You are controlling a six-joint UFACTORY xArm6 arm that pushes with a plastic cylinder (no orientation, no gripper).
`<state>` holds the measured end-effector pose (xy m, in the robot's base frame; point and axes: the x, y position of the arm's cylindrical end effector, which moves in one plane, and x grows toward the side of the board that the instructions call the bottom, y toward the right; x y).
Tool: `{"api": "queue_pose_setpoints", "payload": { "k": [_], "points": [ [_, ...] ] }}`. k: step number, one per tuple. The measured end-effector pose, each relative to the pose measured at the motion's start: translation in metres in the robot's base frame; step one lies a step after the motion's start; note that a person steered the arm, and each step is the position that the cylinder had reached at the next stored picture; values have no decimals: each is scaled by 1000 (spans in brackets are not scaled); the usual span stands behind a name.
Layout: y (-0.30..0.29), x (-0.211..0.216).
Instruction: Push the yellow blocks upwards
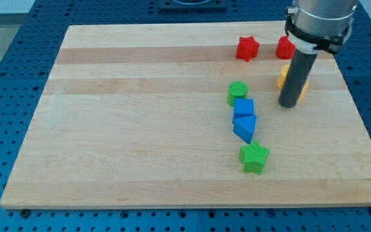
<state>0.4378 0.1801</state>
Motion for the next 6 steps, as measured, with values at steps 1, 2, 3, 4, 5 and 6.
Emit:
{"api": "queue_pose_setpoints", "payload": {
  "k": [1, 2, 3, 4, 5, 6],
  "points": [
    [9, -3],
    [-10, 1],
    [2, 16],
    [25, 11],
    [18, -19],
    [11, -42]
  ]
}}
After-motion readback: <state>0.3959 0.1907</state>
